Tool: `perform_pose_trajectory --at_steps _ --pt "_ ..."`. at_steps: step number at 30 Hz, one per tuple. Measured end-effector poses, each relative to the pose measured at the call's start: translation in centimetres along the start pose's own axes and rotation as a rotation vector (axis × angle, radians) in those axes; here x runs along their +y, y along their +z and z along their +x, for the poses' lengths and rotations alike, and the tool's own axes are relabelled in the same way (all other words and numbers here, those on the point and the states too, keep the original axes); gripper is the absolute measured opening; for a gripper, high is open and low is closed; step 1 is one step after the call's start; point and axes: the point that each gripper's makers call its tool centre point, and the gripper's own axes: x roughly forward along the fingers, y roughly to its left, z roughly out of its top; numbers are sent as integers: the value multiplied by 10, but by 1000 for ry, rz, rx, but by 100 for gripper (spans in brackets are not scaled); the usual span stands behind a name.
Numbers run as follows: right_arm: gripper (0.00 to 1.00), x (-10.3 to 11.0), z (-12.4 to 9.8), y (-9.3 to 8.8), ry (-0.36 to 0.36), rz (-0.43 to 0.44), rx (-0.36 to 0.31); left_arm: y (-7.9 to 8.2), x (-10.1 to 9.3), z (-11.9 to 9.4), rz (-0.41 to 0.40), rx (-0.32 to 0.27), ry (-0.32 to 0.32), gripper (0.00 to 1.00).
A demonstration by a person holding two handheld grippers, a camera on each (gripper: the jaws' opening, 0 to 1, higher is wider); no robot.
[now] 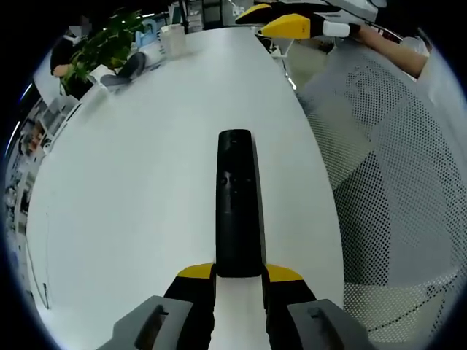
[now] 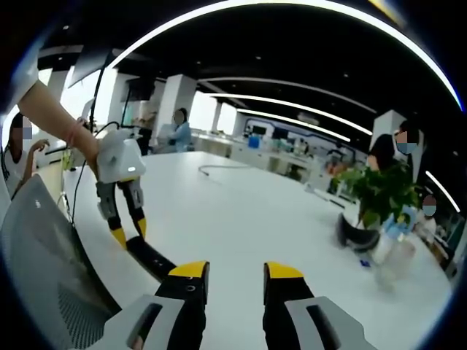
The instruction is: Press the specified remote control buttons in sequence, fully releasing each button before pressing the next.
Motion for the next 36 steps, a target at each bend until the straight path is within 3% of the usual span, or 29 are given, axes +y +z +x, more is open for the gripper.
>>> perform_pose_trajectory --at_steps 6,20,30,36 --pt "26 0 0 0 -1 -3 1 3 1 0 -69 -46 4 25" --pt "26 1 1 -2 2 -16 18 26 8 9 -114 -149 60 34" --pt "26 1 2 -4 2 -24 26 31 1 10 -115 -186 46 25" --pt "26 1 2 -5 6 -27 30 30 -9 11 -92 -177 35 25"
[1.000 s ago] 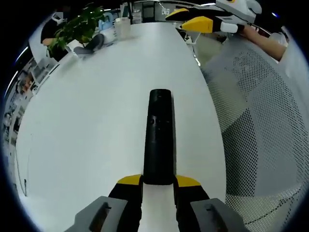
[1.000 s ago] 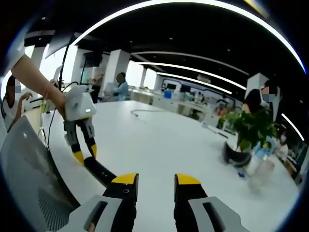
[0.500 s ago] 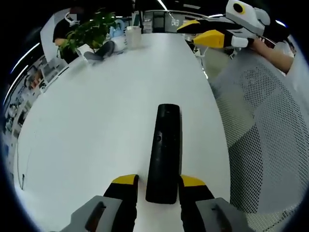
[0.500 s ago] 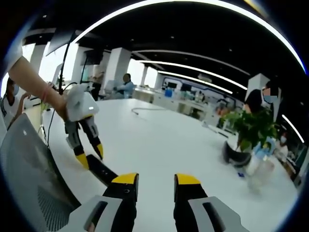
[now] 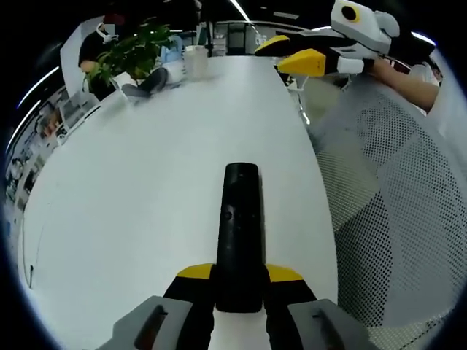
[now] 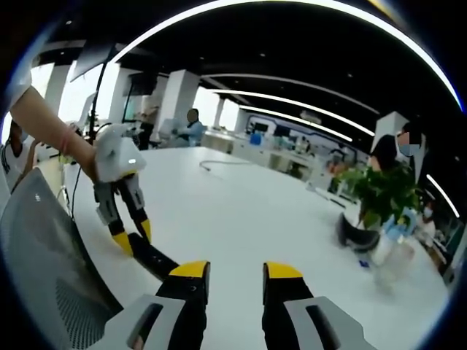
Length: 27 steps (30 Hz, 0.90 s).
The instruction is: Press the specified remote control buttons in sequence, fully releasing each button before pressing the next.
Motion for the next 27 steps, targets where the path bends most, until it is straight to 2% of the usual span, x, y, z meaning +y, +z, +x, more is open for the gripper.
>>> perform_pose_trajectory --at_steps 10,27 --pt "22 18 5 -8 83 -25 50 -2 -12 0 28 11 -22 25" --pt "21 21 5 -14 99 -37 82 -3 -31 -1 74 18 -44 25"
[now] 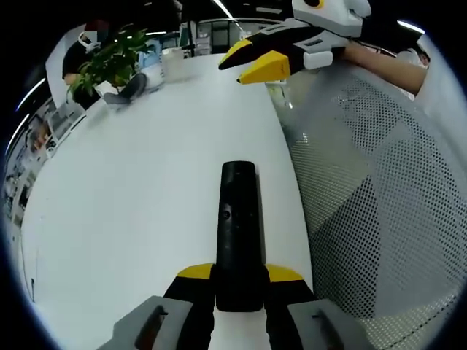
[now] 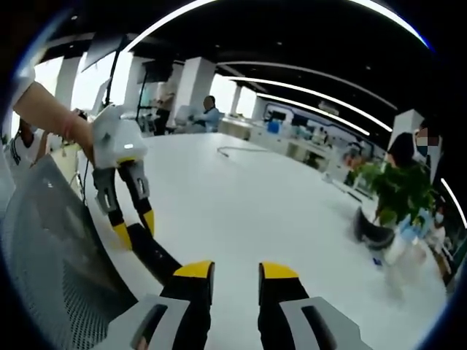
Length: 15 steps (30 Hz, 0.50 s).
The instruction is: Press the specified remote control buttons in sequence, fully releasing each button before pressing the next.
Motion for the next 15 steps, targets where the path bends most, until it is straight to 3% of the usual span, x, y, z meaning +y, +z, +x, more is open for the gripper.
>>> perform_pose_trajectory --at_steps 15 --pt "20 6 3 -7 23 -30 45 -2 -13 -1 26 5 -17 24"
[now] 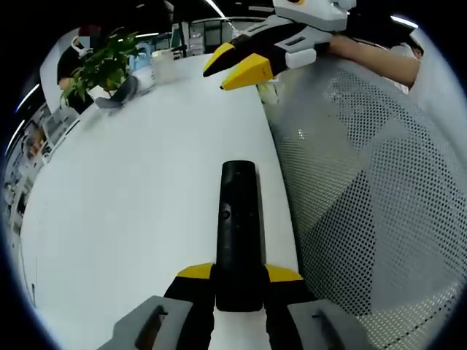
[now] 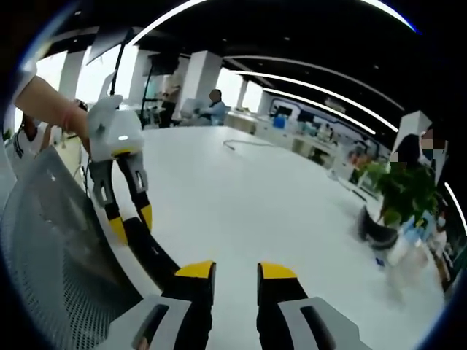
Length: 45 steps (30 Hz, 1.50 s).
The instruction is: Press the specified remote control buttons in sequence, fully releasing each button before pressing the next.
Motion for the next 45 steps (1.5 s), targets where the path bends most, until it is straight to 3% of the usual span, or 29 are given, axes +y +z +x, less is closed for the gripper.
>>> perform_pose_trajectory --at_steps 17,19,21,23,29,36,40,45 --pt "19 6 3 -6 29 -11 37 -4 -14 -2 -22 -23 44 24" --pt "17 10 4 -5 58 21 34 -4 -15 -2 -24 -46 48 25" --pt "10 22 5 -3 143 86 18 -3 -15 -2 -27 -77 55 25" --pt "5 28 4 -9 177 91 59 -3 -14 -2 -47 -116 62 24" --pt "4 50 7 -30 280 42 188 -2 -15 -3 -90 -203 86 25" --pt "0 60 6 -53 374 24 357 -1 -15 -3 -75 -218 81 25" --pt "0 67 11 -46 411 41 357 -1 -16 -3 -64 -227 68 25" --pt "0 81 20 -43 478 -18 370 0 -16 -2 -59 -227 65 25"
